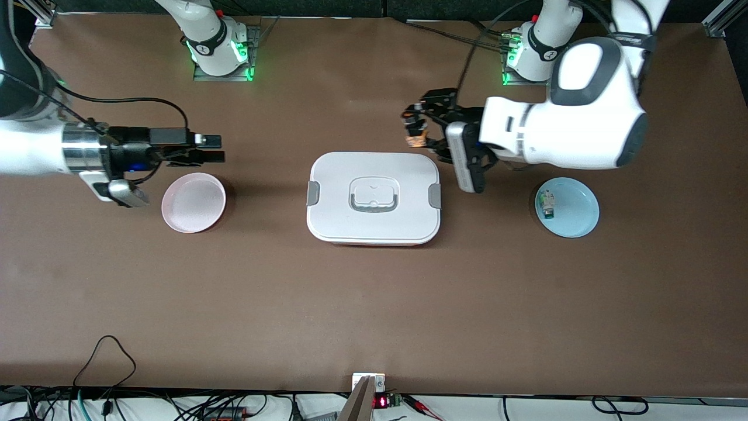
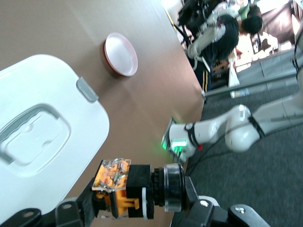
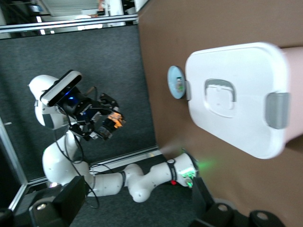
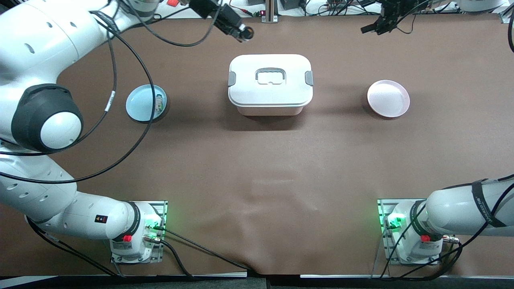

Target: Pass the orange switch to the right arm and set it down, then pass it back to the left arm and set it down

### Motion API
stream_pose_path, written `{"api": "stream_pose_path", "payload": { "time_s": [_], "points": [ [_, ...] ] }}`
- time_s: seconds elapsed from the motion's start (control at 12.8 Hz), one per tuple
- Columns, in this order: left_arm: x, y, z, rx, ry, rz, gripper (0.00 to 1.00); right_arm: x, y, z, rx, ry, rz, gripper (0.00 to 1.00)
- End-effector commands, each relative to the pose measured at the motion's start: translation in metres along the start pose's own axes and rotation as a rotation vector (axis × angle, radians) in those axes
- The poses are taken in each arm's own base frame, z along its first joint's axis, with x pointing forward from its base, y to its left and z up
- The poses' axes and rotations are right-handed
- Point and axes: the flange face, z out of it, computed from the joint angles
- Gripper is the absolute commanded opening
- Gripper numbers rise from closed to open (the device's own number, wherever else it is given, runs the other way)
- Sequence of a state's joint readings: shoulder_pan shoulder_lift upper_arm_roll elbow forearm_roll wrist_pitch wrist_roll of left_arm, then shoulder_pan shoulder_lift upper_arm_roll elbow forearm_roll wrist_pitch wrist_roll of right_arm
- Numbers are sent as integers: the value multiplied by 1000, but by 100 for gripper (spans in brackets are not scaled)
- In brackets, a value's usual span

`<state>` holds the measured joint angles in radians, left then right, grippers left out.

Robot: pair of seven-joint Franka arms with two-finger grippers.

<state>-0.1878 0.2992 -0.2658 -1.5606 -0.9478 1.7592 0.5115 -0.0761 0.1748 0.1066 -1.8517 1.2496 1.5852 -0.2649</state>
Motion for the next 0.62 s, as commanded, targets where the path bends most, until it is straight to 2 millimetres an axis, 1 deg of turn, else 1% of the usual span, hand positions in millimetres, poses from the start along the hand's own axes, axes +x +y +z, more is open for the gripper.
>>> {"api": "stream_pose_path", "payload": {
  "time_s": [0.0, 0.08, 0.16, 0.31, 0.39, 0.54],
  "points": [
    [18, 28, 28, -4, 60, -32, 15, -7, 1, 18, 83, 8, 8, 100],
    [21, 34, 38, -1, 67, -17, 14, -6, 3, 23, 112, 7, 21, 100],
    [23, 35, 49, -3, 69, -16, 14, -7, 5, 29, 130, 3, 31, 100],
    [28, 43, 61, -53, 110, -40, 13, -7, 6, 31, 132, -1, 35, 100],
    [30, 46, 59, -103, 131, -102, 12, -5, 9, 32, 134, -3, 43, 100],
    [36, 51, 48, -185, 147, -428, 11, -5, 16, 40, 128, -2, 58, 100]
  ]
}}
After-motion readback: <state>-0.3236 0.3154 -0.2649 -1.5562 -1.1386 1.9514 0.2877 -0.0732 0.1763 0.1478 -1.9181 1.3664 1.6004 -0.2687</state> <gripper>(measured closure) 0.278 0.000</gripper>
